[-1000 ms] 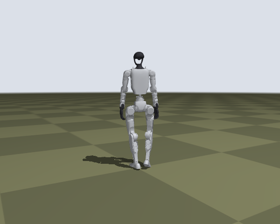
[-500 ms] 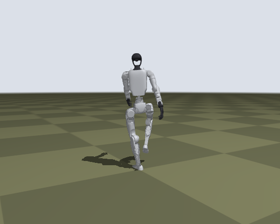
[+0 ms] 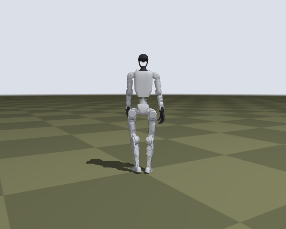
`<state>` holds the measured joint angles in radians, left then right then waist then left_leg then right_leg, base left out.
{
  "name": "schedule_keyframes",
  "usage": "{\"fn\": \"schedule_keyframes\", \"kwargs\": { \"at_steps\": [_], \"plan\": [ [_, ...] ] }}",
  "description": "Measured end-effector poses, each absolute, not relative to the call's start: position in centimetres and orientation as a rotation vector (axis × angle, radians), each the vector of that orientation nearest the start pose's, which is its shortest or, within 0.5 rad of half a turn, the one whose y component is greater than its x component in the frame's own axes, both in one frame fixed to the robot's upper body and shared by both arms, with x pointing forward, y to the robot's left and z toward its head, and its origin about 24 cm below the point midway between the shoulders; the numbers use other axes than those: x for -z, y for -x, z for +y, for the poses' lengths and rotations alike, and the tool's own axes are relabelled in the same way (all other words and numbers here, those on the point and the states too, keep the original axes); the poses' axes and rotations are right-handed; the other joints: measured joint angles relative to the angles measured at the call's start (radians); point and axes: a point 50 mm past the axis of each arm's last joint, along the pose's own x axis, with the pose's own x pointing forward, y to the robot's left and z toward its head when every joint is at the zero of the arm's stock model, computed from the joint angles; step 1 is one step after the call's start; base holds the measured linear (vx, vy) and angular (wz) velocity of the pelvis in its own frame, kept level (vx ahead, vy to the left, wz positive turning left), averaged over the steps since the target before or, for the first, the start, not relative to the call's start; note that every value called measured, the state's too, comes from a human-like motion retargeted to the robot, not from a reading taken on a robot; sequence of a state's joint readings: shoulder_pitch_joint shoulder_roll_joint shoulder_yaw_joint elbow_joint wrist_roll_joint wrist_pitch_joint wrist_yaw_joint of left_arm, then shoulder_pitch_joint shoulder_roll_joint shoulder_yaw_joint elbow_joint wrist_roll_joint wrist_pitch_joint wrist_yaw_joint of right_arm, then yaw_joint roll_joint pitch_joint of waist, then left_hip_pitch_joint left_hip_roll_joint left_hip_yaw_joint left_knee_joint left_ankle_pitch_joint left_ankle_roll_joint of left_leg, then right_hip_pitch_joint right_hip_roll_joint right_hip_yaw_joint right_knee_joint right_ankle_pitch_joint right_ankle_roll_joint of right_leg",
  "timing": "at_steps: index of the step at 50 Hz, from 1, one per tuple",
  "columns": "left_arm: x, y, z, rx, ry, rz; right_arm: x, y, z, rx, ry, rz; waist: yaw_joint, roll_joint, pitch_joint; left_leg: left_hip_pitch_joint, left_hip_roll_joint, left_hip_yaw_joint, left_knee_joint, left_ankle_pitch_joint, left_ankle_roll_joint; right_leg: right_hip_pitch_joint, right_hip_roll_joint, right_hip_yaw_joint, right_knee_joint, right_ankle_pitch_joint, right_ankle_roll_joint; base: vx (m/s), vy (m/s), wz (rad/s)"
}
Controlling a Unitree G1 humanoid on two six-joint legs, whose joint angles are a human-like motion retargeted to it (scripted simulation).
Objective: Upper body actions
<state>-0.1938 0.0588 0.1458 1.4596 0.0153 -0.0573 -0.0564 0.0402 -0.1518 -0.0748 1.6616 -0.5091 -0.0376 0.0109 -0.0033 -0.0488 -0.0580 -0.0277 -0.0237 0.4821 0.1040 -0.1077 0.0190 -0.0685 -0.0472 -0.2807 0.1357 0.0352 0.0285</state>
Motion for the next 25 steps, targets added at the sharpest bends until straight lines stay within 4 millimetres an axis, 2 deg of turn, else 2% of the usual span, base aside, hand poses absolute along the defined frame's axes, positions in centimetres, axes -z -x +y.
{"fn": "schedule_keyframes", "kwargs": {
  "at_steps": [2,3,5,7,8,11,13,15,18,20,22,25],
  "plan": [
    [17.1,-9.9,18.3,-0.105,0.039,1.288,17.4,2.4,-20.7,-0.233,0.384,1.664,0.014,-0.004,0.019,-0.043,0.027,-0.019,0.115,0.007,-0.016,0.000,-0.006,0.033,0.012,-0.016,0.001,-0.32,-0.03,0.40],
    [17.3,-8.4,18.9,-0.148,0.043,1.335,17.5,2.1,-20.4,-0.228,0.384,1.650,0.027,-0.008,0.030,-0.071,0.045,-0.019,0.197,0.045,-0.024,-0.002,-0.010,0.048,0.021,-0.022,-0.001,-0.31,-0.03,0.34],
    [17.6,-5.0,20.0,-0.255,0.067,1.425,17.7,0.1,-19.5,-0.224,0.383,1.604,0.038,-0.018,0.055,-0.157,0.096,-0.033,0.418,0.191,-0.024,0.004,-0.027,0.032,0.028,-0.032,-0.008,-0.32,-0.01,0.32],
    [17.7,-0.7,20.7,-0.367,0.132,1.533,17.7,-3.8,-18.0,-0.215,0.328,1.510,0.091,-0.018,0.076,-0.302,0.186,-0.036,0.692,0.313,0.019,0.009,-0.027,0.031,0.026,-0.031,-0.015,-0.26,0.05,-0.37],
    [17.6,2.0,20.8,-0.420,0.184,1.602,17.6,-6.1,-17.1,-0.218,0.288,1.447,0.126,-0.017,0.084,-0.392,0.199,-0.081,0.816,0.337,0.048,0.010,-0.023,0.051,0.026,-0.025,-0.017,-0.16,0.05,-0.81],
    [16.1,10.1,20.2,-0.532,0.374,1.835,15.7,-14.9,-13.4,-0.247,0.204,1.195,0.226,-0.009,0.121,-0.616,0.351,-0.086,1.162,0.234,0.046,0.025,0.021,0.091,0.020,-0.008,-0.049,-0.11,0.00,-1.04],
    [14.5,15.0,19.4,-0.576,0.481,1.993,12.7,-21.4,-10.5,-0.306,0.193,0.961,0.311,-0.015,0.165,-0.753,0.448,-0.075,1.320,0.177,0.042,0.046,0.043,0.143,0.013,0.005,-0.076,-0.10,-0.07,-1.66],
    [12.3,19.5,18.5,-0.584,0.545,2.145,8.3,-27.1,-7.7,-0.397,0.207,0.711,0.404,-0.060,0.209,-0.870,0.524,-0.035,1.408,0.144,0.035,0.054,0.016,0.210,0.025,0.009,-0.090,0.03,-0.10,-1.86],
    [9.5,23.9,17.8,-0.540,0.513,2.334,0.6,-33.4,-4.9,-0.476,0.256,0.343,0.540,-0.137,0.278,-1.012,0.557,0.026,1.401,0.116,0.015,0.029,-0.065,0.262,0.071,0.001,-0.103,0.05,-0.07,-1.46],
    [8.4,25.4,17.6,-0.531,0.467,2.405,-4.6,-35.9,-4.1,-0.473,0.282,0.117,0.602,-0.174,0.328,-1.056,0.548,0.065,1.357,0.097,0.015,0.008,-0.113,0.264,0.120,-0.015,-0.111,0.06,-0.08,-0.61],
    [8.5,25.4,17.0,-0.519,0.493,2.397,-8.8,-37.4,-4.0,-0.405,0.314,-0.058,0.635,-0.197,0.371,-1.072,0.522,0.086,1.327,0.088,0.022,-0.014,-0.148,0.264,0.164,-0.030,-0.113,0.02,-0.11,-0.13],
    [9.6,24.1,15.3,-0.496,0.608,2.318,-12.8,-38.3,-4.1,-0.260,0.318,-0.222,0.664,-0.201,0.408,-1.051,0.518,0.086,1.353,0.079,0.034,-0.028,-0.155,0.263,0.191,-0.038,-0.123,-0.02,-0.14,-0.07]
  ]
}}
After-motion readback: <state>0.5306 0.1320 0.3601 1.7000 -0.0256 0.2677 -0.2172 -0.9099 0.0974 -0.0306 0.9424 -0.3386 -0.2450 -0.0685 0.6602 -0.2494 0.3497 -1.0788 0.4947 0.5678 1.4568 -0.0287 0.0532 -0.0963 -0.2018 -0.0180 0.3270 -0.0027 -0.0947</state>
